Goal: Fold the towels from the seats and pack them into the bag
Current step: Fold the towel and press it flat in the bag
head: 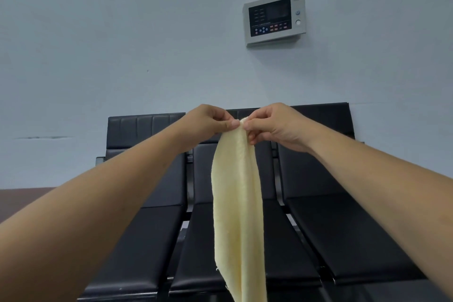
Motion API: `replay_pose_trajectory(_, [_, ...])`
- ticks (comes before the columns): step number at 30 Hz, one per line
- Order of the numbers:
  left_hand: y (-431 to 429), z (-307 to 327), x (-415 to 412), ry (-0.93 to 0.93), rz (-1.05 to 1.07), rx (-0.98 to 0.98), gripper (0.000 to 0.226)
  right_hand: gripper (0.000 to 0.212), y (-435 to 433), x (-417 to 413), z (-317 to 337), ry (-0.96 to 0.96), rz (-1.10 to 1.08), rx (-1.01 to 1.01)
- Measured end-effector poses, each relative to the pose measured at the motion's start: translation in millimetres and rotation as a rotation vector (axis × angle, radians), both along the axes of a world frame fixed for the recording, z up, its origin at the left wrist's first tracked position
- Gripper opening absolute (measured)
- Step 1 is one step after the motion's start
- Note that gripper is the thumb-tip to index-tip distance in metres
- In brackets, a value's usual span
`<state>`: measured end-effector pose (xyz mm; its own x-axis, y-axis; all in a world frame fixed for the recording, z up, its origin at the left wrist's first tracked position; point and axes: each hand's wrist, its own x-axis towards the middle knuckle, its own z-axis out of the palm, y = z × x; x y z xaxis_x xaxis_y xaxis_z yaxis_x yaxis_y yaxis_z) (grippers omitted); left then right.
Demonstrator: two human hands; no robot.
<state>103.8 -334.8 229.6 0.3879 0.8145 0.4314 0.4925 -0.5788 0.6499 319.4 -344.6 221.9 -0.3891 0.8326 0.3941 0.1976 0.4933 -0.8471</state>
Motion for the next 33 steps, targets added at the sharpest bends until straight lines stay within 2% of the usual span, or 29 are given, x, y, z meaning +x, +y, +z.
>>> replay_pose_trajectory(3, [1,-7,1,-0.028,-0.049,-0.029,0.024,0.025,-4,-5,-8,-0.135,-0.021,0.05])
replay_pose_trajectory(6, [0,-13,-1,-0.069,-0.122,-0.149,0.022,0.016,-1,-6,-9,-0.044,-0.03,0.022])
replay_pose_trajectory(8, [-2,-21,-10,0.108,-0.099,-0.253,0.028,0.012,2,1,-5,0.101,0.002,-0.048])
replay_pose_trajectory(10, [-1,-31,-24,0.321,-0.03,-0.334,0.017,0.013,6,13,0,0.187,0.001,-0.109])
replay_pose_trajectory(11, [0,-35,-32,0.362,-0.019,-0.362,0.021,0.013,8,20,0,0.167,-0.03,-0.118])
replay_pose_trajectory(15, [1,-37,-46,0.225,-0.048,-0.443,0.037,0.015,15,41,-13,-0.095,-0.213,-0.138])
replay_pose_trajectory(17, [2,-37,-41,0.23,-0.017,-0.423,0.041,0.017,20,46,-22,-0.121,-0.262,-0.163])
replay_pose_trajectory(20, [11,-39,-30,0.261,0.115,-0.256,0.038,0.017,34,48,-34,-0.042,-0.349,-0.189])
replay_pose_trajectory(23, [24,-46,-26,0.196,0.199,-0.078,0.017,0.031,52,48,-45,-0.002,-0.436,-0.255])
replay_pose_trajectory(25, [34,-55,-23,0.09,0.202,-0.047,0.012,0.024,62,45,-50,-0.014,-0.448,-0.217])
replay_pose_trajectory(27, [44,-63,-21,-0.05,0.177,-0.06,0.016,0.015,68,42,-54,0.087,-0.345,-0.154])
replay_pose_trajectory(30, [50,-67,-15,-0.222,0.097,-0.133,0.011,0.021,66,34,-59,0.308,-0.01,-0.234])
replay_pose_trajectory(33, [51,-65,-7,-0.361,-0.034,-0.252,0.009,0.008,64,21,-65,0.255,0.21,-0.346])
